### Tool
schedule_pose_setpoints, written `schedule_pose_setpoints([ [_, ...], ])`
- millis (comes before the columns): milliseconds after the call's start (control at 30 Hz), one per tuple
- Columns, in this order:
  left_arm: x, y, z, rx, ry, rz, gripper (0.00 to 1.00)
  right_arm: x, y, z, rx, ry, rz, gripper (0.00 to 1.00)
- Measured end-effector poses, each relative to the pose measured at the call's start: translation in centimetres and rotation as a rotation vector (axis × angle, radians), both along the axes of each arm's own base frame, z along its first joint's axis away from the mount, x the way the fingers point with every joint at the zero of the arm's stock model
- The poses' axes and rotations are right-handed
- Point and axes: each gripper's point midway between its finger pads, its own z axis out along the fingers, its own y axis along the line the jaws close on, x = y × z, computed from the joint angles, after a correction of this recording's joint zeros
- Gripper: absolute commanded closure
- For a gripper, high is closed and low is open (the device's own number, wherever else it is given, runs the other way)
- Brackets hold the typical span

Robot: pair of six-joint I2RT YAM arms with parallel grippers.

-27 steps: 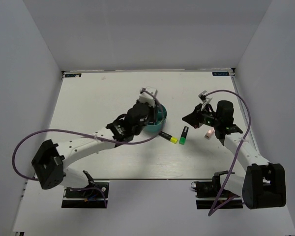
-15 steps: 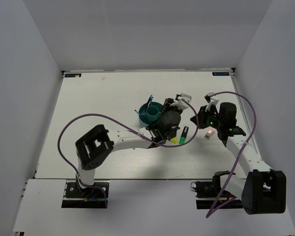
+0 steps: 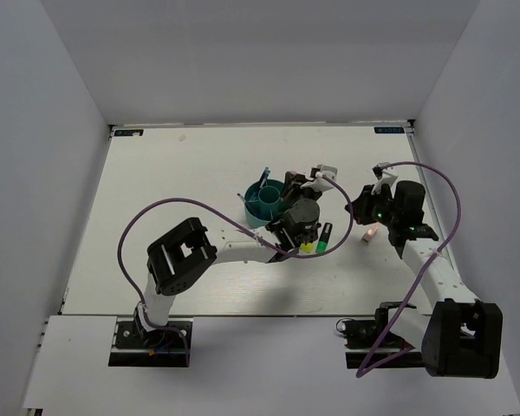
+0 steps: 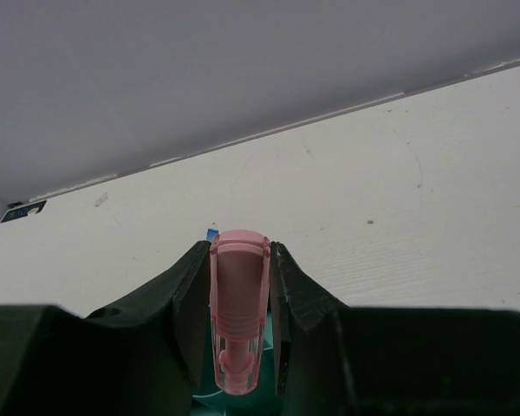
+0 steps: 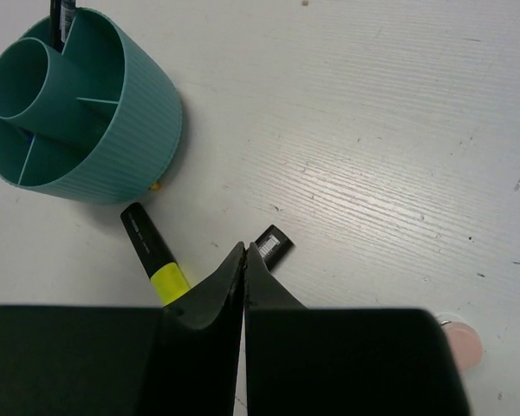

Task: Sort the stationery into containers
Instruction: Place the stationery in the storage box.

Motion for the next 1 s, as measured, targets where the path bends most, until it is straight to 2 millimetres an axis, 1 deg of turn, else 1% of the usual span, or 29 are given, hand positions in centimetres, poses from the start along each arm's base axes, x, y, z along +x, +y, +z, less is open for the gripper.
schedule_pose_setpoints([
  [133, 0.1, 0.2, -0.6, -0.032, 0.013, 0.011, 0.99, 0.3, -1.0, 0.0, 0.012, 0.007, -0.038, 1.0],
  [267, 0.0, 0.3, -2.0, -0.046, 0.05, 0.019, 0.99, 0.5, -2.1, 0.0, 0.019, 0.012, -0.074, 1.0],
  [367, -0.1, 0.4, -3.0, -0.052, 0.077, 0.023, 0.99, 0.5, -2.6, 0.0, 0.026, 0.02, -0.091, 1.0],
  [567, -0.2, 0.5, -4.3, -0.073, 0.114, 0.03, 0.99, 0.5, -3.2, 0.0, 0.052, 0.033, -0.111, 1.0],
  [767, 0.1, 1.1, -5.6, -0.098, 0.148, 0.051, 0.99, 0.3, -3.7, 0.0, 0.084, 0.053, -0.129, 1.0],
  [1000, 0.7, 2.0, -6.6, -0.124, 0.17, 0.082, 0.99, 0.2, -4.0, 0.2, 0.113, 0.059, -0.134, 1.0],
])
